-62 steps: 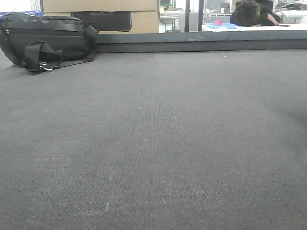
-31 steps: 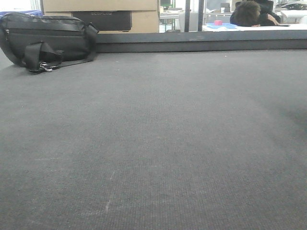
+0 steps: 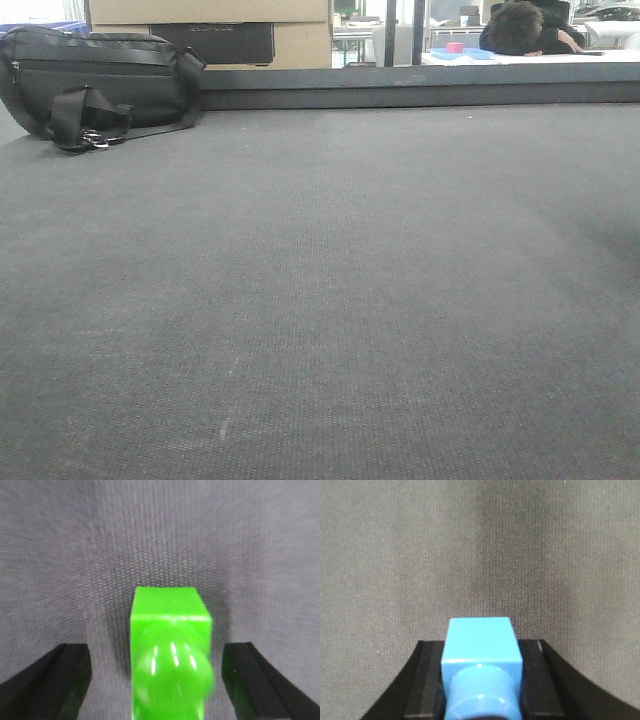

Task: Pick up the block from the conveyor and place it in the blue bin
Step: 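Lift both held bricks up off the conveyor belt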

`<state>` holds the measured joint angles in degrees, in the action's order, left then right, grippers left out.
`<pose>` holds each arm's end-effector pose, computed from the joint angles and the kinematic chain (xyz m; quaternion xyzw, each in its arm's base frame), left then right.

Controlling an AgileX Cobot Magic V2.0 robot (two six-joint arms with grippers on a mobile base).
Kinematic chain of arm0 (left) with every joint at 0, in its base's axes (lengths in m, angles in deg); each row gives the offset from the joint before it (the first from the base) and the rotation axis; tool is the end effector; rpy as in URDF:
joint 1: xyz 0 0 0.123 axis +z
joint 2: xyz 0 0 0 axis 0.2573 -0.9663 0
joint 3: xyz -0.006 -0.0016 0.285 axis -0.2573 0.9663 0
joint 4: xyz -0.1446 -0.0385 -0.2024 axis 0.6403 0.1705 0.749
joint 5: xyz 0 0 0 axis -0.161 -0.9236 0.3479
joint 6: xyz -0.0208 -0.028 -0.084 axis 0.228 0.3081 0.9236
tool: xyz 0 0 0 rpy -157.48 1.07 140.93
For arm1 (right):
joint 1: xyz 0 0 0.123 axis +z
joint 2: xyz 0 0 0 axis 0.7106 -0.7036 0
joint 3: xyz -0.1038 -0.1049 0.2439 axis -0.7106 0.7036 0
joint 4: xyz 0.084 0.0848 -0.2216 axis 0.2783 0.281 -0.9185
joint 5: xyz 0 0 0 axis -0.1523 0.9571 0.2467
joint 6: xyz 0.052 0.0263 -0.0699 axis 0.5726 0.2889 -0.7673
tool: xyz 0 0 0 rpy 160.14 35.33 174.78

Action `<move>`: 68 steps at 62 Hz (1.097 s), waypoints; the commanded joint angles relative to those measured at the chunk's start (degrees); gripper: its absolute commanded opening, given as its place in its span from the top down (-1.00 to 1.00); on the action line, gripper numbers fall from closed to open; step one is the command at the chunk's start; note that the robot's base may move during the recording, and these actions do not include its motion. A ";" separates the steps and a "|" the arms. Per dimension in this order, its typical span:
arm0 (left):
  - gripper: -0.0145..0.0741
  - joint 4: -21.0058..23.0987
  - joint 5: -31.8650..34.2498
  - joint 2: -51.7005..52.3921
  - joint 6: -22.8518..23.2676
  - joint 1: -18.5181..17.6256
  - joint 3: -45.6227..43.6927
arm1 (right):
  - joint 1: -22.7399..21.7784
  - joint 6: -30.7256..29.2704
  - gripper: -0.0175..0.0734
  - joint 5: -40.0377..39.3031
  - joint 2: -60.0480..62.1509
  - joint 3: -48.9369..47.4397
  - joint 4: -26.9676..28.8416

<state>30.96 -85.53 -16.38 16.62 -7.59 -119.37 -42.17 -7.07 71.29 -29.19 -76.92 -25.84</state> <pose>0.3074 0.0405 0.2070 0.0352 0.9990 0.0095 0.0255 0.2629 0.0302 0.2627 -0.0089 0.9819 0.0963 0.1630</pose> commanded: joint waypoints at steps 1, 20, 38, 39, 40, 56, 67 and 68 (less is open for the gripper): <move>-0.25 -0.05 0.68 -0.82 -0.83 -0.32 0.01 | -0.04 -0.55 0.97 -1.00 0.49 -0.30 0.14; 0.44 -0.18 1.17 -0.91 -0.94 -0.32 0.05 | -0.04 -0.55 0.97 -2.11 0.49 -0.30 0.14; 0.92 3.74 -0.69 4.94 -0.94 -0.32 0.05 | -0.04 -0.55 0.97 0.50 3.05 -0.30 2.44; 0.92 4.27 -0.69 5.70 -0.94 -0.32 0.05 | -0.04 -0.55 0.97 0.29 3.49 -0.30 2.44; 0.92 4.69 -0.25 6.51 -0.94 -0.32 0.18 | -0.04 -0.55 0.97 0.06 4.00 -0.30 2.44; 0.92 13.35 15.62 24.07 -0.94 -0.32 6.28 | -0.04 -0.55 0.97 -18.95 16.59 5.16 2.44; 0.92 16.98 33.37 38.26 -0.94 -0.32 17.15 | -0.04 -0.55 0.97 -27.51 26.60 14.97 1.88; 0.92 17.11 35.13 39.94 -0.94 -0.32 18.58 | -0.04 -0.55 0.97 -28.54 28.00 16.38 1.88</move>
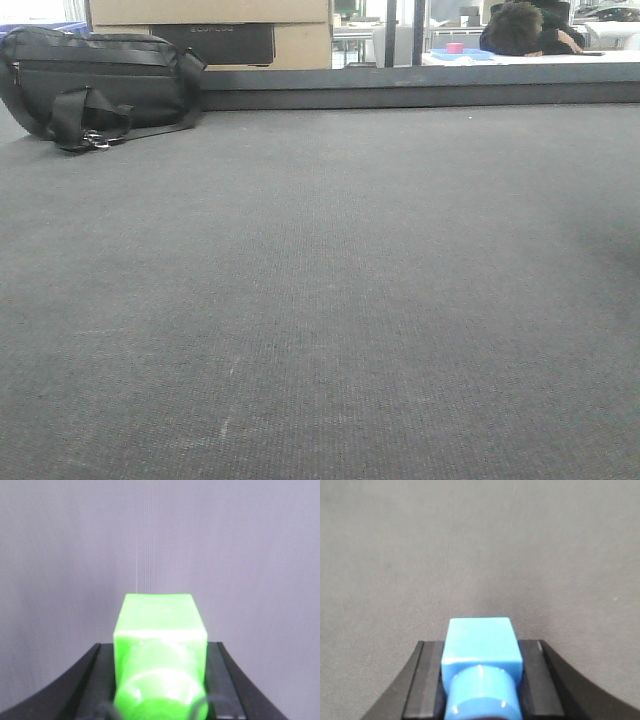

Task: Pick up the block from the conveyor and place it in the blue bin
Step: 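Lift both held bricks up off the conveyor belt, then drive the base away from the conveyor holding both bricks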

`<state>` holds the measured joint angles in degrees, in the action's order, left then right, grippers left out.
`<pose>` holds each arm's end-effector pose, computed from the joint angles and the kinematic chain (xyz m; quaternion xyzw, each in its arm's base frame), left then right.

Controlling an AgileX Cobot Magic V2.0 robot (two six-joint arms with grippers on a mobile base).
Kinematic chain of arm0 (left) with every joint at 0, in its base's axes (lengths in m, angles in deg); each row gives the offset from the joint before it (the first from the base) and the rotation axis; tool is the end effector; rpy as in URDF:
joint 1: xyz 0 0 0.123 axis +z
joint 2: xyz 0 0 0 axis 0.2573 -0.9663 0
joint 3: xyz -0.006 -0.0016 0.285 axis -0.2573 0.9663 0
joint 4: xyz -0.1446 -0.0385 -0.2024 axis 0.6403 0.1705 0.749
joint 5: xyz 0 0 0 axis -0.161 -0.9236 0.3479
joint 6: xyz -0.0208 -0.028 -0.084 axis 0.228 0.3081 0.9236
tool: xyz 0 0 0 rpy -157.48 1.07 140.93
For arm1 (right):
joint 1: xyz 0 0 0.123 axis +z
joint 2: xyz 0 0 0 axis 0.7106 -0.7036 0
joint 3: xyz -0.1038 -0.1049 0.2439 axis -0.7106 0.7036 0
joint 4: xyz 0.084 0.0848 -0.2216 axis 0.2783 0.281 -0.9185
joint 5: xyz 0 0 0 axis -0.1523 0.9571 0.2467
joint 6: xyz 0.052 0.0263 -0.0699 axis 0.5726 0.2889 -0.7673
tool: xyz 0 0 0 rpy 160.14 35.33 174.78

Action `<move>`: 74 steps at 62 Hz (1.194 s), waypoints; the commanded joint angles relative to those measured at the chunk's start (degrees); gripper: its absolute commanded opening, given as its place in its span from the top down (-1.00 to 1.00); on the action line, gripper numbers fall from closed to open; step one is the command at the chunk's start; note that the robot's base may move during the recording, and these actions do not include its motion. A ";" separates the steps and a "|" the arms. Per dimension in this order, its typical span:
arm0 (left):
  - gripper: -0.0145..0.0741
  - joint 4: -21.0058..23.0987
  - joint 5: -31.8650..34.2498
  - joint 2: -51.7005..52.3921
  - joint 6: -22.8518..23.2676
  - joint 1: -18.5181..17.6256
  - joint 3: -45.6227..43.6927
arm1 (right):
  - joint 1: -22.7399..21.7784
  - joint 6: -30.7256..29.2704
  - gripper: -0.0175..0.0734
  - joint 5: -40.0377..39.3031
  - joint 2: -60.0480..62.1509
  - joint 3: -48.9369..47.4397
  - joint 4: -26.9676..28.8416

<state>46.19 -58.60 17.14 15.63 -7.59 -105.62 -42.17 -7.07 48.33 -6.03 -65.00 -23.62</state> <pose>0.2305 0.0176 0.3199 -0.0332 0.9020 -0.0338 0.4291 0.2021 0.0225 0.3157 0.0175 0.8902 0.1040 0.4432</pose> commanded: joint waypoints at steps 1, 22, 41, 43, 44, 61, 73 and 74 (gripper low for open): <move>0.92 1.88 9.30 7.49 0.05 -0.32 5.78 | -0.04 -0.55 0.97 -7.30 5.81 5.43 -0.34; 0.92 0.96 18.90 27.49 0.05 -0.32 19.74 | -0.04 -0.55 0.97 -29.28 19.62 19.63 -2.51; 0.92 -2.84 19.17 41.02 0.05 -0.32 19.77 | -0.04 -0.55 0.97 -29.72 28.64 19.63 -14.97; 0.92 -2.84 19.17 41.92 0.05 -0.32 19.77 | -0.04 -0.55 0.97 -29.72 29.64 19.63 -14.61; 0.92 -2.84 19.17 42.53 0.05 -0.32 19.77 | -0.04 -0.55 0.97 -29.72 30.01 19.63 -14.46; 0.92 -2.84 18.90 44.82 0.05 -0.43 19.77 | -0.04 -0.55 0.97 -29.28 35.47 19.46 -3.39; 0.92 -2.84 18.90 44.82 0.05 -3.83 19.77 | -0.04 -0.55 0.97 -21.91 36.23 16.56 -3.93; 0.92 -2.84 18.90 44.82 0.05 -4.17 19.77 | -0.04 -0.55 0.97 -21.45 36.23 16.29 -4.15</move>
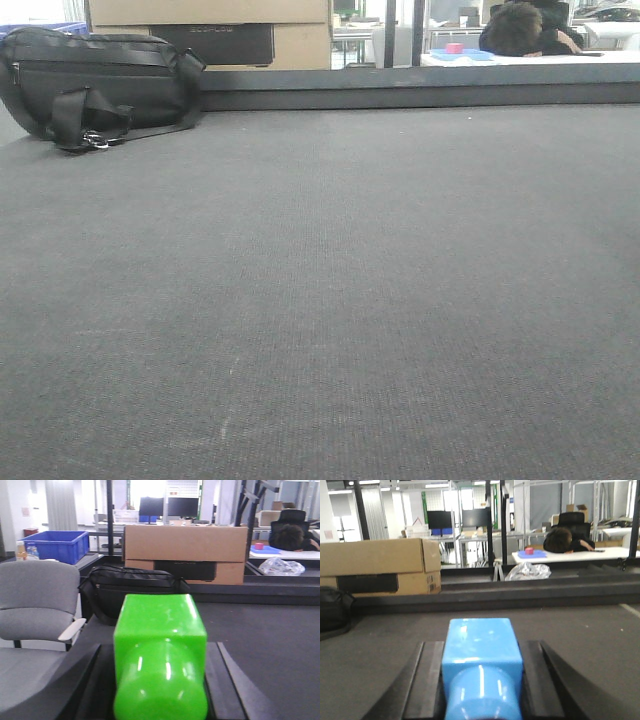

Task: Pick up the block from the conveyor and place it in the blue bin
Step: 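Drive the base away from the conveyor holding both bricks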

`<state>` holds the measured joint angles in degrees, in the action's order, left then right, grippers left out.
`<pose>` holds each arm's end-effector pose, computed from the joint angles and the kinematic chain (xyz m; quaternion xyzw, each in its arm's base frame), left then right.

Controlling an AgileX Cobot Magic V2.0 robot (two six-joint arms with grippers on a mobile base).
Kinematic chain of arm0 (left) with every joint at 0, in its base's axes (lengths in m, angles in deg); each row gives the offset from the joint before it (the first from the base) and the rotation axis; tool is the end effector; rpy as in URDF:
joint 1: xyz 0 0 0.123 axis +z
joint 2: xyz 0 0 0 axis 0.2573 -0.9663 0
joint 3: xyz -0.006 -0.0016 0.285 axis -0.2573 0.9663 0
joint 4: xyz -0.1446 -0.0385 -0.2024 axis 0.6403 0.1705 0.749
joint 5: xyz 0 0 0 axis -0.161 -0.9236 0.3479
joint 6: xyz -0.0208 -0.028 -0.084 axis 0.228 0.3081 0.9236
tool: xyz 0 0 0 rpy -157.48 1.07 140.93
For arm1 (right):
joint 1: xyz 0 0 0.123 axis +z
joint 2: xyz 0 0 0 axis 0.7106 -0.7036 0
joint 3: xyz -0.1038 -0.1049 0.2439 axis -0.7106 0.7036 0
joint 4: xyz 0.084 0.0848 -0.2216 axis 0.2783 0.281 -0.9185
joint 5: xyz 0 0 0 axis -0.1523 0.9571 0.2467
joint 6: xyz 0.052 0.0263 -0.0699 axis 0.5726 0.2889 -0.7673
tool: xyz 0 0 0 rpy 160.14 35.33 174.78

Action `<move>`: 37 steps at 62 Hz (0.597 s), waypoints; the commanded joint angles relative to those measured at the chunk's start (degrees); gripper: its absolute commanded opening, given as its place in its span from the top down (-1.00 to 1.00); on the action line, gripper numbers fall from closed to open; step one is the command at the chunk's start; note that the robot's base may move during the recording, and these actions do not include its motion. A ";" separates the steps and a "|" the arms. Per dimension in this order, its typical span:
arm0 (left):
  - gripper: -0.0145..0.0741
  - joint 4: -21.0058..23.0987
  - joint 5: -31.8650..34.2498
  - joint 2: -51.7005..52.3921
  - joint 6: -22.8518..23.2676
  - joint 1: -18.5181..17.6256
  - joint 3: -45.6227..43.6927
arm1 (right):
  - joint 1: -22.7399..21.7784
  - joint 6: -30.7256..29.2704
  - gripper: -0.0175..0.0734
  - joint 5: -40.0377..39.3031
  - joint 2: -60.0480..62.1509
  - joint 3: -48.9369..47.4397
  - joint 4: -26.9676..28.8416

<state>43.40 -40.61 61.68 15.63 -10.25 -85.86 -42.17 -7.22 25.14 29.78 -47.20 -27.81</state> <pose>0.0719 0.0015 0.3476 -0.0074 0.6896 0.0167 0.7239 0.0841 0.0063 0.3344 0.0128 0.6800 0.0681 0.7299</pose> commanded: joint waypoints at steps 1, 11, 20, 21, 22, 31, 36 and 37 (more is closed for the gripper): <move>0.92 -0.05 0.92 0.29 0.05 -1.70 0.01 | -0.04 -0.40 0.97 1.84 0.42 -1.62 -0.10; 0.92 -0.05 0.92 0.29 0.05 -1.94 0.01 | -0.04 -0.40 0.97 1.59 0.42 -1.72 -0.10; 0.92 -0.05 0.92 0.29 0.05 -1.94 0.01 | -0.04 -0.40 0.97 1.59 0.42 -1.72 -0.10; 0.92 -0.05 0.92 0.29 0.05 -1.94 0.01 | -0.04 -0.40 0.97 1.59 0.42 -1.72 -0.10; 0.92 -0.05 0.92 0.29 0.05 -1.94 0.01 | -0.04 -0.40 0.97 1.59 0.42 -1.72 -0.10; 0.92 -0.05 0.92 0.29 0.05 -2.22 0.01 | -0.04 -0.40 0.97 1.59 0.42 -1.72 -0.10; 0.92 -0.05 0.92 0.29 0.05 -2.22 0.01 | -0.04 -0.40 0.97 1.59 0.42 -1.72 -0.10; 0.92 -0.05 0.92 0.29 0.05 -2.22 0.01 | -0.04 -0.40 0.97 1.59 0.42 -1.72 -0.10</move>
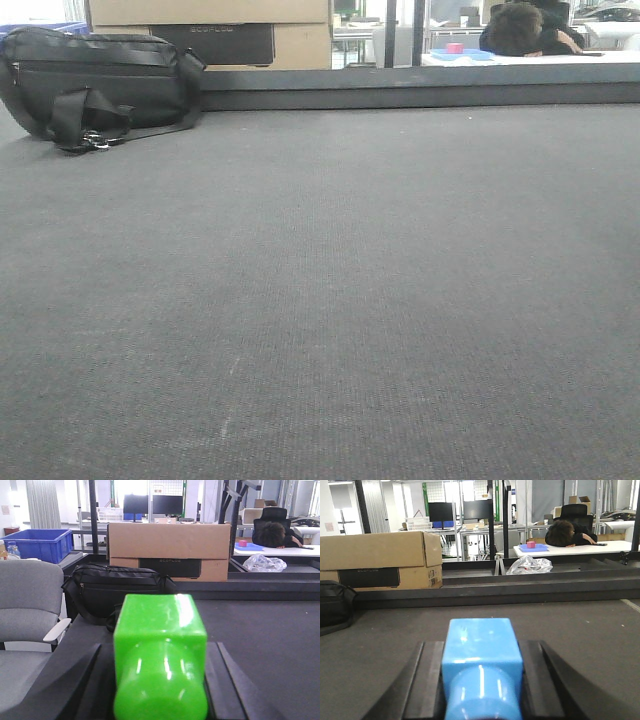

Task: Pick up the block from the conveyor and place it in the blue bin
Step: 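Drive the base away from the conveyor holding both bricks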

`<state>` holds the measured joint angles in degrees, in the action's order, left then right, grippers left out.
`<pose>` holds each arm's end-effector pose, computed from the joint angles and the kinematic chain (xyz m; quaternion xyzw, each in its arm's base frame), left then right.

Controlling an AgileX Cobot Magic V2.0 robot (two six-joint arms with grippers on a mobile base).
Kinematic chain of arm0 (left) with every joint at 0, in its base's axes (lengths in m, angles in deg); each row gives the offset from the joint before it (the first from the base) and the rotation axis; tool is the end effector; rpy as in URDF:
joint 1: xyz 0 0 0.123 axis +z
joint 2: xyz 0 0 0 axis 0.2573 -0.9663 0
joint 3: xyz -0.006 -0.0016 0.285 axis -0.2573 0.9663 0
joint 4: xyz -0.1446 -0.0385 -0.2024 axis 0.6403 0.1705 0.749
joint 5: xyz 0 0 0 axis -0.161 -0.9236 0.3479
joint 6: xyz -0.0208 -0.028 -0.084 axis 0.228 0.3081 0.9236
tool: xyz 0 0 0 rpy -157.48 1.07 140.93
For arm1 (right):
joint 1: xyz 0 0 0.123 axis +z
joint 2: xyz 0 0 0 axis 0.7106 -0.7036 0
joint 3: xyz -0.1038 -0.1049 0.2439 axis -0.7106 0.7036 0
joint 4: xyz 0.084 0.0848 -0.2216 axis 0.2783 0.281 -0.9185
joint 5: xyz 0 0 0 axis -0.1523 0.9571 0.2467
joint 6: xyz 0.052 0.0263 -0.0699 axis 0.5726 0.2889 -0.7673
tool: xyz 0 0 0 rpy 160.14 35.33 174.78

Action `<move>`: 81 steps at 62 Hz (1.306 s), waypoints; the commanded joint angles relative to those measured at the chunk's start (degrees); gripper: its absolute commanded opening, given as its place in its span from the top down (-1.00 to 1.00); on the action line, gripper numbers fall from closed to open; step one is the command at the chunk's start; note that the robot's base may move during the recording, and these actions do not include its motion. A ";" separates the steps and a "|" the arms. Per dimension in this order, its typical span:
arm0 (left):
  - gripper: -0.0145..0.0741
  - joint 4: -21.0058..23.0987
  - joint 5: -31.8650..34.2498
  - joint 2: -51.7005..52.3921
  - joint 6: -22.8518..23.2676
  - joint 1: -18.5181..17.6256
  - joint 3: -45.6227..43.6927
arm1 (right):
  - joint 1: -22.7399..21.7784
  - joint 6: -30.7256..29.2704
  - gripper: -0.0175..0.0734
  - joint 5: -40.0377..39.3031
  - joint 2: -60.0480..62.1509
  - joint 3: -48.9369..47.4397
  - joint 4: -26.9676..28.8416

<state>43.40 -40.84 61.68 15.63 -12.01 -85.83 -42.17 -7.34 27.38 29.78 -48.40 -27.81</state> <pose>0.0720 -0.0008 0.3470 0.0035 0.6913 0.0052 0.7226 0.0827 0.0069 0.3379 0.0094 0.6865 0.0690 0.7238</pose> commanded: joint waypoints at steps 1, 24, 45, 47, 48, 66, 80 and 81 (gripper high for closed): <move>0.92 -0.05 1.14 0.29 0.05 -0.46 -0.02 | -0.04 -0.28 0.97 -0.65 0.42 -0.52 -0.10; 0.92 -0.05 1.14 0.29 0.05 -0.46 -0.02 | -0.04 -0.28 0.97 -0.65 0.42 -0.52 -0.10; 0.92 -0.05 1.14 0.29 0.05 -0.46 -0.02 | -0.04 -0.28 0.97 -0.65 0.42 -0.52 -0.10; 0.92 -0.05 1.14 0.29 0.05 -0.46 -0.02 | -0.04 -0.28 0.97 -0.65 0.42 -0.52 -0.10; 0.92 -0.05 1.14 0.29 0.05 -0.46 -0.02 | -0.04 -0.28 0.97 -0.65 0.42 -0.52 -0.10; 0.92 -0.05 1.14 0.29 0.05 -0.46 -0.02 | -0.04 -0.28 0.97 -0.65 0.42 -0.52 -0.10; 0.92 -0.05 1.14 0.29 0.05 -0.46 -0.02 | -0.04 -0.28 0.97 -0.65 0.42 -0.52 -0.10; 0.92 -0.05 1.14 0.29 0.05 -0.46 -0.02 | -0.04 -0.28 0.97 -0.65 0.42 -0.52 -0.10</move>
<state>43.40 -40.84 61.68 15.63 -12.01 -85.83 -42.17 -7.44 27.48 29.83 -48.40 -27.81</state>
